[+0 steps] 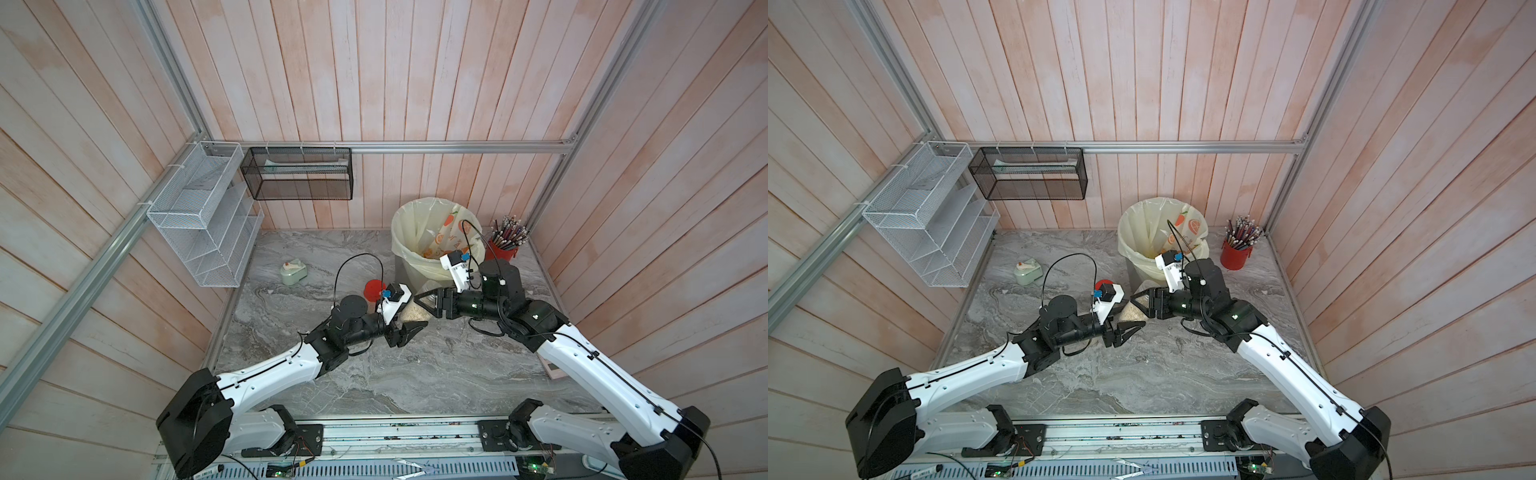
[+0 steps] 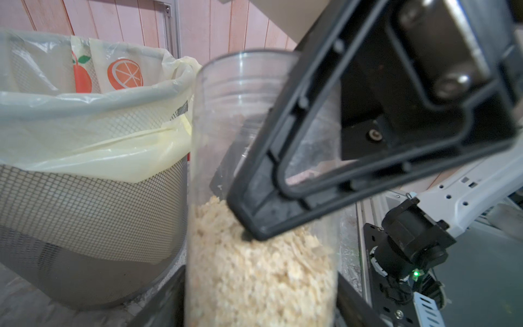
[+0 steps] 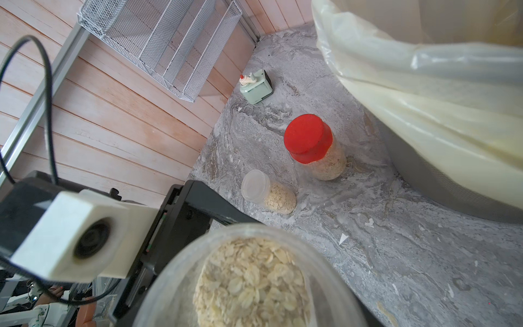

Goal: Empty expired oatmeal from jars
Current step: Pick up the jar from the center of the board.

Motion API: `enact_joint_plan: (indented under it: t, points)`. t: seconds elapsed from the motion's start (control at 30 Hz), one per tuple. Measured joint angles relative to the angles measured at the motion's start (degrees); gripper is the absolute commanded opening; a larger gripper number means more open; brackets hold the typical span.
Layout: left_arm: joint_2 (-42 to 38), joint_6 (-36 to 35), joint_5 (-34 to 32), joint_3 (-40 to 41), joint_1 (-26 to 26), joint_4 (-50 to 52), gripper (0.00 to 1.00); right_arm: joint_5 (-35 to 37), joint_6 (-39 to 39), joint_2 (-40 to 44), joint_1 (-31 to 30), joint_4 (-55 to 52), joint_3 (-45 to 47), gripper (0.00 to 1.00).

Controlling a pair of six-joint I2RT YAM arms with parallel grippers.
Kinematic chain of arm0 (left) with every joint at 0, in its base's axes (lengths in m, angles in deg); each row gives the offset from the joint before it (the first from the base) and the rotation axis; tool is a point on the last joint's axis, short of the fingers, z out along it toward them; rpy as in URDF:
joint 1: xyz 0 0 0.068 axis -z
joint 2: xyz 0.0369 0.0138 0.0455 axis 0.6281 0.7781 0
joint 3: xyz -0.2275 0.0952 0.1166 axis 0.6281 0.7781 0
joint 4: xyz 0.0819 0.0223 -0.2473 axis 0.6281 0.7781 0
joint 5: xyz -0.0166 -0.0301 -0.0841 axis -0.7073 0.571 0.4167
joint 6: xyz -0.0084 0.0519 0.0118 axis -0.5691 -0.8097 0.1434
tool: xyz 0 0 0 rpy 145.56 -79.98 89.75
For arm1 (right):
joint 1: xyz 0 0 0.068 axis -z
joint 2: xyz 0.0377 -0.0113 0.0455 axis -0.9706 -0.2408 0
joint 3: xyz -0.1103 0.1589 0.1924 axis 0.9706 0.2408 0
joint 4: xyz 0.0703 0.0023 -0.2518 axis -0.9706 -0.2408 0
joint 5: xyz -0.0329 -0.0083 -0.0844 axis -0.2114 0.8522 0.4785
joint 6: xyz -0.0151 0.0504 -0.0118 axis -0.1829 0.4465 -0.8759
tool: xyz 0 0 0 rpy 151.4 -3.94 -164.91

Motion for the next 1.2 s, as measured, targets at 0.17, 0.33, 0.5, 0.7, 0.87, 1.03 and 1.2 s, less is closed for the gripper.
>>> enact_joint_plan:
  t: [0.17,0.33,0.5,0.7,0.87,1.03,1.2]
  points:
    - [0.15,-0.76,0.22,0.0,0.0,-0.28,0.57,0.04,0.09,0.0,0.0,-0.02,0.02,0.34]
    - [0.15,-0.76,0.22,0.0,-0.04,-0.26,0.48,0.04,0.22,0.0,0.0,0.24,0.17,0.34]
    - [0.63,-0.79,0.63,-0.11,-0.24,-0.11,0.4,0.28,0.39,0.02,-0.02,1.01,0.87,0.45]
    - [0.9,-0.9,1.2,-0.44,-0.42,0.04,0.32,0.9,1.36,0.85,-0.07,2.12,1.88,0.63]
    - [0.9,-0.74,1.09,-0.44,-0.55,-1.14,0.26,1.09,2.25,1.16,-0.26,3.5,1.95,0.76]
    - [0.9,-0.74,1.09,-0.44,-0.7,-2.58,0.23,0.83,3.67,2.38,-0.48,5.81,2.56,0.89]
    - [1.16,-0.74,1.07,-0.44,-0.87,-3.15,0.21,0.72,4.44,3.19,-0.76,6.82,2.75,0.98]
